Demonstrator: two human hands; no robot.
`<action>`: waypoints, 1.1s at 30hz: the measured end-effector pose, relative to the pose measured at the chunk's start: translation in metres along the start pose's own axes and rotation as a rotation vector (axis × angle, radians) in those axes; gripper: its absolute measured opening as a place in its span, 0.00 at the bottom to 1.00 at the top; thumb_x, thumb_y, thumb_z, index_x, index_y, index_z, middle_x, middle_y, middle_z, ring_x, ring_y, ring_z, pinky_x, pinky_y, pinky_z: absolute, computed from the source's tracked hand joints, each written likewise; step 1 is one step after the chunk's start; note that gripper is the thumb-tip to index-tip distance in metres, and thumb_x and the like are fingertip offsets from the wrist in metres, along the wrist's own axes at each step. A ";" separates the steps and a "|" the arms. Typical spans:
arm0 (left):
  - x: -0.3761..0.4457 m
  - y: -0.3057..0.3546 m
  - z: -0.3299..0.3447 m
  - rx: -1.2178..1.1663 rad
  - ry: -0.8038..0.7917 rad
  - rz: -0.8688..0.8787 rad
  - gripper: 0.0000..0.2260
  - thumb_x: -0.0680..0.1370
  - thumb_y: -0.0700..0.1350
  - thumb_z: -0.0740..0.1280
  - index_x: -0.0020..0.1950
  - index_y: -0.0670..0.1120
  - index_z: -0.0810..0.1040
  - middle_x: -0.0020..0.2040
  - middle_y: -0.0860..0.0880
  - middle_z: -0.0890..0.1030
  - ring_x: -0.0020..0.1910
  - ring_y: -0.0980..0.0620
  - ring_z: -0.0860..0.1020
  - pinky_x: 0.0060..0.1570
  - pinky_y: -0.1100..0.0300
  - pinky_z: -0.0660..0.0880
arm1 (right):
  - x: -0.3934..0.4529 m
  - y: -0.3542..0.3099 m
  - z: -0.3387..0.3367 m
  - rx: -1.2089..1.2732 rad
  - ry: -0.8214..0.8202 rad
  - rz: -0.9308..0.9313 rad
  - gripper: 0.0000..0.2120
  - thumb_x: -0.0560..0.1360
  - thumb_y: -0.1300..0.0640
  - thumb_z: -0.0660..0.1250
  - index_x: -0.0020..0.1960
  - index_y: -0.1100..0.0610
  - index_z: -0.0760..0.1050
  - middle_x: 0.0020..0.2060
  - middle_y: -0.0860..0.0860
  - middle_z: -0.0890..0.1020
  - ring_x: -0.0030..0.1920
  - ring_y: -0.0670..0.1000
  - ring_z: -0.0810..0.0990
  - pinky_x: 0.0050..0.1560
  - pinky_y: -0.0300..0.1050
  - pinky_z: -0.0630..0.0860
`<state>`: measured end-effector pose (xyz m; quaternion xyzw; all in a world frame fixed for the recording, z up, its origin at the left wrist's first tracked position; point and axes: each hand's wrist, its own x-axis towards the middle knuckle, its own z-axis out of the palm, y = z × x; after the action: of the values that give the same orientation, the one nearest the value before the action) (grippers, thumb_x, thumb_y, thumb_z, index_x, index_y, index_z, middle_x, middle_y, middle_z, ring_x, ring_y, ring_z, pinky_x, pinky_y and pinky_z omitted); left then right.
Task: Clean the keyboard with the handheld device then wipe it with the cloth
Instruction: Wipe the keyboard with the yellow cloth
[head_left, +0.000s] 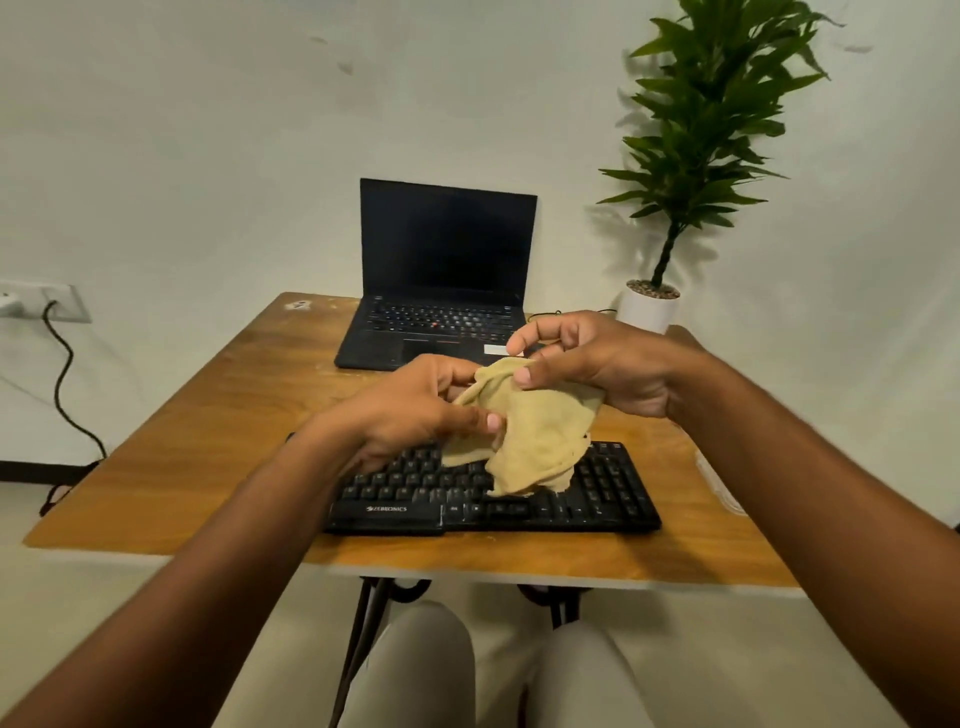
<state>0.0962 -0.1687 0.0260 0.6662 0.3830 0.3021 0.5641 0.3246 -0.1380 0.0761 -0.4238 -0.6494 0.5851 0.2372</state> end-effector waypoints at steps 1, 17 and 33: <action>-0.001 -0.004 -0.002 -0.038 0.032 -0.010 0.12 0.77 0.34 0.72 0.60 0.38 0.81 0.49 0.44 0.86 0.48 0.50 0.85 0.45 0.63 0.80 | 0.002 0.001 0.001 0.021 0.004 0.002 0.22 0.69 0.64 0.77 0.62 0.59 0.78 0.46 0.56 0.85 0.48 0.55 0.84 0.50 0.50 0.80; -0.026 -0.042 -0.025 -0.559 0.324 -0.144 0.11 0.77 0.36 0.71 0.59 0.36 0.81 0.54 0.37 0.85 0.51 0.42 0.85 0.51 0.53 0.83 | 0.015 0.073 0.060 0.481 0.525 -0.186 0.28 0.69 0.73 0.74 0.64 0.53 0.78 0.60 0.53 0.84 0.55 0.54 0.85 0.42 0.49 0.82; -0.028 -0.069 -0.019 -0.202 0.831 -0.180 0.14 0.81 0.35 0.66 0.63 0.49 0.75 0.58 0.48 0.82 0.54 0.49 0.83 0.54 0.49 0.83 | 0.036 0.068 0.086 0.872 0.436 -0.232 0.23 0.76 0.77 0.57 0.61 0.57 0.79 0.49 0.53 0.86 0.48 0.49 0.85 0.49 0.48 0.82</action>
<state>0.0537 -0.1778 -0.0379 0.3936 0.6025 0.5302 0.4484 0.2548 -0.1595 -0.0131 -0.3228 -0.3227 0.6695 0.5861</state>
